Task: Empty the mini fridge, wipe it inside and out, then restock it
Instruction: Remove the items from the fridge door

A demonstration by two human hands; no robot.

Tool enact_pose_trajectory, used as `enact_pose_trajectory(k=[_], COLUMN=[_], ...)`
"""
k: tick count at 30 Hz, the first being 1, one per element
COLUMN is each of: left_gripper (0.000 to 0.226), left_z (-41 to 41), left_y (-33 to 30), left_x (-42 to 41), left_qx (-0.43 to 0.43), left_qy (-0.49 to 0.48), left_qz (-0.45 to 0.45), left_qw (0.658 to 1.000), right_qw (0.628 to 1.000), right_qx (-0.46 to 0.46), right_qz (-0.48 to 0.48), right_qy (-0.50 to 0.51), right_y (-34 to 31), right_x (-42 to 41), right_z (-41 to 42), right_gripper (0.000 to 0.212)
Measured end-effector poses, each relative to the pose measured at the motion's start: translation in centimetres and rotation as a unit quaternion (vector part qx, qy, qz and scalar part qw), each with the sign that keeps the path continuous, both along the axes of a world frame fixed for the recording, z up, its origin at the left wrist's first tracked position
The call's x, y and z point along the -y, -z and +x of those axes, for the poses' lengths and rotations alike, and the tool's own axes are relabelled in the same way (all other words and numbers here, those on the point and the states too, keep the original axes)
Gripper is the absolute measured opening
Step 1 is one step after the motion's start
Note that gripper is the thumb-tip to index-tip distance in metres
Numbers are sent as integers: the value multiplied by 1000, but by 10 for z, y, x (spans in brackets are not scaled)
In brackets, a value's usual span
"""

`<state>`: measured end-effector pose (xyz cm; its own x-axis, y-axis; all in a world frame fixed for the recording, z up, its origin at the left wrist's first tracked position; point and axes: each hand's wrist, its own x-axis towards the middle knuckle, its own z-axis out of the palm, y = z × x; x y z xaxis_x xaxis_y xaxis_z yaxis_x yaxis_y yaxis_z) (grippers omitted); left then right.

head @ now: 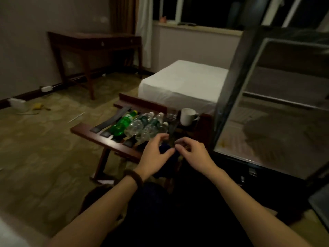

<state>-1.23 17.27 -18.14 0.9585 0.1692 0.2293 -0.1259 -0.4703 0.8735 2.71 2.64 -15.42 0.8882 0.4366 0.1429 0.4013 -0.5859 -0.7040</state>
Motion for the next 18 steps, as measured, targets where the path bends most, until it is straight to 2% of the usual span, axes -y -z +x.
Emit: enact_pose_trajectory(k=[4, 9, 18], left_gripper=[41, 43, 37], left_z=[13, 19, 12], left_y=[-38, -57, -90], left_x=[74, 174, 331], left_qx=[65, 80, 138], left_qy=[78, 183, 360], left_qz=[-35, -41, -59], left_qw=[994, 979, 921], right_qw=[994, 969, 905], right_qx=[71, 128, 217], right_qz=[-2, -6, -105], right_qy=[79, 211, 351], right_y=[-31, -61, -129], right_x=[86, 196, 323], right_z=[-15, -49, -136], right_gripper=[14, 17, 26])
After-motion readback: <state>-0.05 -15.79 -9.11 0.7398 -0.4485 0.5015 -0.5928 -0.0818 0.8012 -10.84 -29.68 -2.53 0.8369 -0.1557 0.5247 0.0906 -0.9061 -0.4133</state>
